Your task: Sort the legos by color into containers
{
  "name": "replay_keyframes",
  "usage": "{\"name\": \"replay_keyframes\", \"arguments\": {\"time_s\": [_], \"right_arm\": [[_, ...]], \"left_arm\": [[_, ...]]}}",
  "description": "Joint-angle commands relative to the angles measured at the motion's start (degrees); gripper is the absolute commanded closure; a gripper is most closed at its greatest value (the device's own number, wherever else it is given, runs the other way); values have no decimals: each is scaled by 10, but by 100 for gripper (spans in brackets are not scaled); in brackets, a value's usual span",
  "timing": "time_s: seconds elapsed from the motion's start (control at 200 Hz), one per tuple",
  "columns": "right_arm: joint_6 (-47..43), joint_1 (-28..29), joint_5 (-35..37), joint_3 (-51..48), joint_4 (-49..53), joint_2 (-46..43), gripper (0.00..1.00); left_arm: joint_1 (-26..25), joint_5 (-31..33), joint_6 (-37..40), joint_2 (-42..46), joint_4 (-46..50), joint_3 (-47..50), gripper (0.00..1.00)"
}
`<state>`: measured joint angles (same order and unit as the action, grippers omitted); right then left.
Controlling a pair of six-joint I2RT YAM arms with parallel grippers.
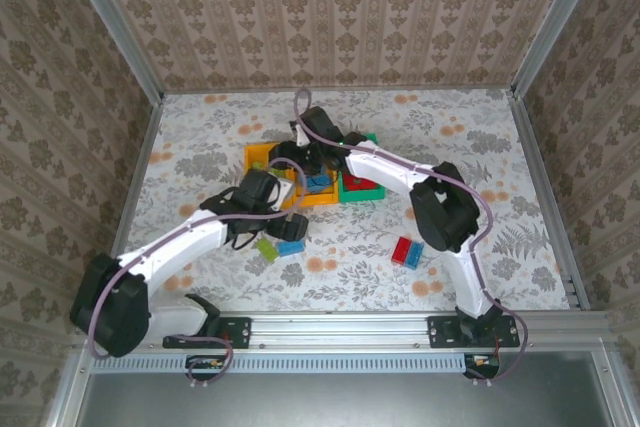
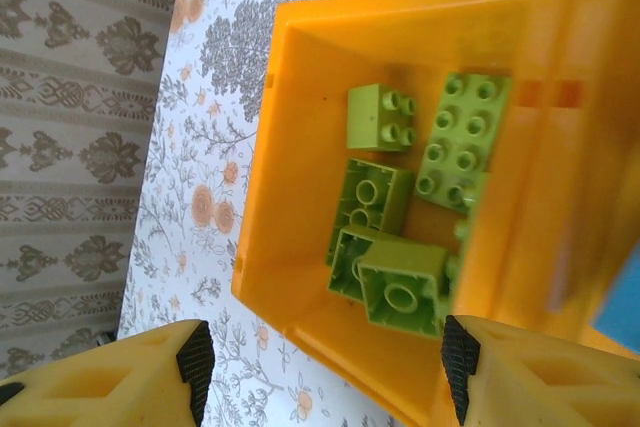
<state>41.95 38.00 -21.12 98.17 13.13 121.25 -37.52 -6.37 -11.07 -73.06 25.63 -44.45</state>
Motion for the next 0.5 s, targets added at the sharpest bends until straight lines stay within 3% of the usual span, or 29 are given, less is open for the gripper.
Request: {"name": "replay_keyframes", "arguments": {"time_s": [0.0,0.19,0.495], "right_arm": [[-13,-42,22,-61,5,-82,35],[-27,-127,50,-208,3,-199,33],[-76,-211,76,-322,42,-318,29]], "left_arm": [[-39,43,85,-32,71,-44,4],[-87,131,172,-102,191,-112,5],[-103,148,269,-209,242,-138,10]]}}
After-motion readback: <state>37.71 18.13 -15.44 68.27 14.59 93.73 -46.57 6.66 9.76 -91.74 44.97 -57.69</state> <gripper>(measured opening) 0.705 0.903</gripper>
